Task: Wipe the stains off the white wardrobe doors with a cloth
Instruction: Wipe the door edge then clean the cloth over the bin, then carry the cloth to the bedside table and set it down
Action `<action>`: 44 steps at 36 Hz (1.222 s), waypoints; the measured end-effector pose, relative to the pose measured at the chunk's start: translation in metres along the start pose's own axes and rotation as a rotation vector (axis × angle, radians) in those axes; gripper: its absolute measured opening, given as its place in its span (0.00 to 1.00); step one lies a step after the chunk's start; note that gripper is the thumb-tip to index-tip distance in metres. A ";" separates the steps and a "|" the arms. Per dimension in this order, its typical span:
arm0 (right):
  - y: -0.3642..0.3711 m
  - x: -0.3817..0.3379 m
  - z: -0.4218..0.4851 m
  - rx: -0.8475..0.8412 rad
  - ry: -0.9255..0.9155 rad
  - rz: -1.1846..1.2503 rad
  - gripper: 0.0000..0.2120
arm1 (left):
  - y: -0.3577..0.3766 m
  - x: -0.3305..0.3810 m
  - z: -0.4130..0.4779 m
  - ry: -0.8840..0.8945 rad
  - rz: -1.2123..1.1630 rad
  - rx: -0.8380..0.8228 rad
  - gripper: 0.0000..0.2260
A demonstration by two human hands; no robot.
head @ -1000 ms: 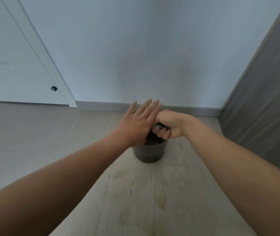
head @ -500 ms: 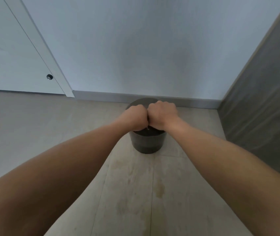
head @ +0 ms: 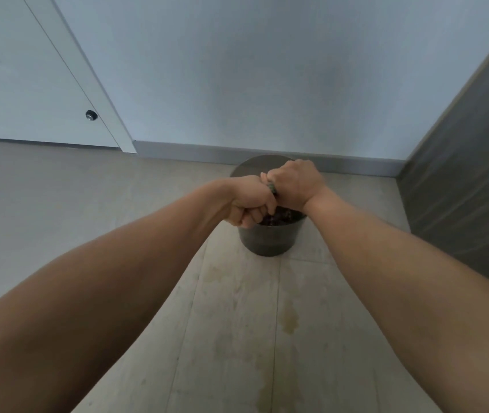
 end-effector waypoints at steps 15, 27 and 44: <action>0.016 0.008 -0.001 -0.057 -0.009 0.031 0.22 | 0.002 -0.001 0.008 -0.025 -0.044 -0.045 0.18; 0.017 0.031 -0.005 -0.406 0.314 0.551 0.19 | -0.005 -0.003 -0.006 0.138 -0.097 0.124 0.06; -0.480 0.047 -0.063 -0.207 1.222 1.648 0.15 | -0.053 0.228 -0.448 0.085 -0.717 0.004 0.09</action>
Point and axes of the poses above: each hand's wrist, its own z-axis towards the middle knuckle, its own y-axis out of the palm, x = y × z, the point moved 4 cm from there along z, towards the middle knuckle, and after that the axes turned 7 degrees about -y, right-handed, at the moved point
